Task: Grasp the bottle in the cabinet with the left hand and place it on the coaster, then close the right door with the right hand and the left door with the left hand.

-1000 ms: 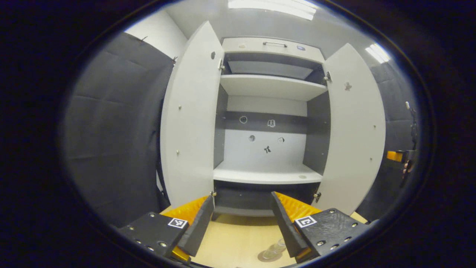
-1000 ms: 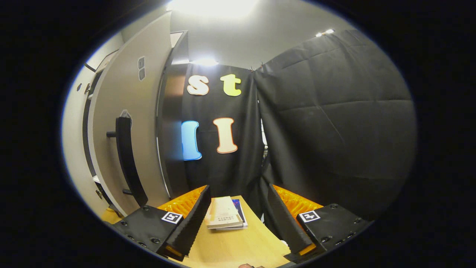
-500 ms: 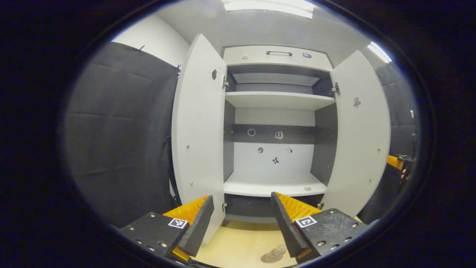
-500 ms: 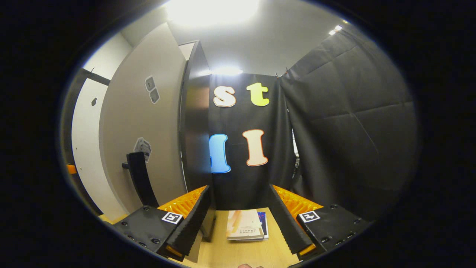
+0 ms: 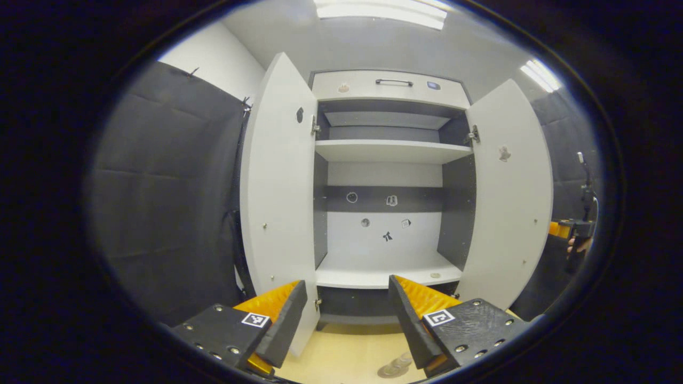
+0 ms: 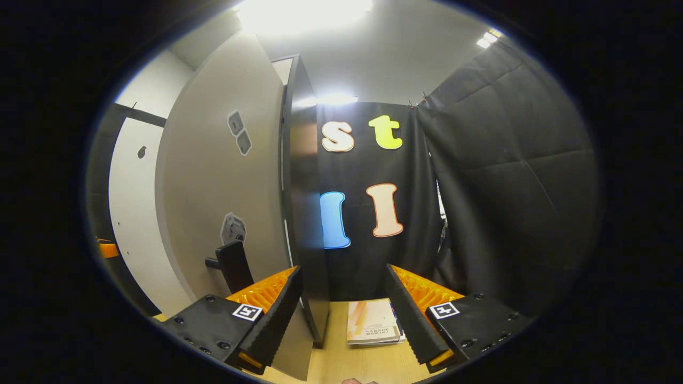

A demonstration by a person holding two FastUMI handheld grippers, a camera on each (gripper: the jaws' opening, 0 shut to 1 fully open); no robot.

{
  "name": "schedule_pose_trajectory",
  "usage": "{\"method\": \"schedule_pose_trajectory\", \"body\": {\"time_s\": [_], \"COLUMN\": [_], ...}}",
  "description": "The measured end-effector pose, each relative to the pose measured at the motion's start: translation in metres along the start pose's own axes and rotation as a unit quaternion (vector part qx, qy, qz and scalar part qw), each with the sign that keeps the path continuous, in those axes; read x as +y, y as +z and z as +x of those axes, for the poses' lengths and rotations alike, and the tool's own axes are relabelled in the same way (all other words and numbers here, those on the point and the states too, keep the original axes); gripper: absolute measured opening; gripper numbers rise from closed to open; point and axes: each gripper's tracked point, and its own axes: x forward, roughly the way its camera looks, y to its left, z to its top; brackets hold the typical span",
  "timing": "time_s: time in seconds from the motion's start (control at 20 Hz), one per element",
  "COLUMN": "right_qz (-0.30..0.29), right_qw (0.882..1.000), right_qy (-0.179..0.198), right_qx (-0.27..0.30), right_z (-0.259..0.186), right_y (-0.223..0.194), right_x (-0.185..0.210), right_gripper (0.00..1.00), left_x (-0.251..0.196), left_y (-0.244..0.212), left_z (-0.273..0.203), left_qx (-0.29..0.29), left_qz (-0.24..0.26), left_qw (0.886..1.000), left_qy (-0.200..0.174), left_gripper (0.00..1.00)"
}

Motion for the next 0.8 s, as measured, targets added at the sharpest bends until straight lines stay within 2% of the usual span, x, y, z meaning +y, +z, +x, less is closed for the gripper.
{"method": "schedule_pose_trajectory", "body": {"time_s": [0.15,0.2,0.25,0.3,0.35,0.45,0.5,0.55,0.6,0.65,0.75,0.8], "right_qz": [-0.018,-0.024,-0.031,-0.034,-0.033,-0.027,-0.026,-0.027,-0.029,-0.029,-0.029,-0.029], "right_qw": [1.000,0.999,0.999,0.999,0.999,0.999,0.999,0.999,0.999,0.999,0.999,0.999], "right_qy": [-0.021,-0.021,-0.020,-0.021,-0.024,-0.030,-0.031,-0.029,-0.024,-0.017,0.000,0.007], "right_qx": [0.004,0.005,0.006,0.008,0.012,0.018,0.018,0.017,0.017,0.018,0.019,0.019], "right_z": [0.001,-0.001,-0.001,-0.003,-0.003,-0.005,-0.006,-0.007,-0.007,-0.007,-0.005,-0.004], "right_y": [-0.003,-0.001,-0.002,-0.001,-0.002,-0.003,-0.002,-0.003,-0.002,-0.004,-0.005,-0.004], "right_x": [0.003,0.005,0.007,0.009,0.009,0.014,0.019,0.026,0.034,0.044,0.065,0.075], "right_gripper": [0.95,0.90,0.95,0.90,0.95,0.95,0.90,0.95,0.90,0.90,0.90,0.95], "left_x": [0.004,0.006,0.009,0.011,0.013,0.014,0.014,0.014,0.014,0.016,0.021,0.024], "left_y": [-0.007,-0.010,-0.010,-0.012,-0.012,-0.012,-0.014,-0.014,-0.015,-0.016,-0.020,-0.022], "left_z": [0.001,0.001,0.001,0.001,0.000,-0.002,-0.002,-0.002,-0.004,-0.003,-0.003,-0.004], "left_qx": [0.001,0.002,0.001,-0.001,-0.004,-0.009,-0.010,-0.012,-0.013,-0.013,-0.011,-0.010], "left_qz": [-0.025,-0.025,-0.022,-0.018,-0.013,-0.010,-0.012,-0.016,-0.022,-0.029,-0.039,-0.041], "left_qw": [0.999,0.999,0.999,0.999,0.999,0.999,0.999,0.998,0.998,0.998,0.997,0.997], "left_qy": [-0.026,-0.030,-0.032,-0.036,-0.039,-0.046,-0.049,-0.054,-0.059,-0.063,-0.065,-0.063], "left_gripper": [0.89,0.88,0.89,0.88,0.89,0.89,0.89,0.89,0.92,0.89,0.89,0.89]}}
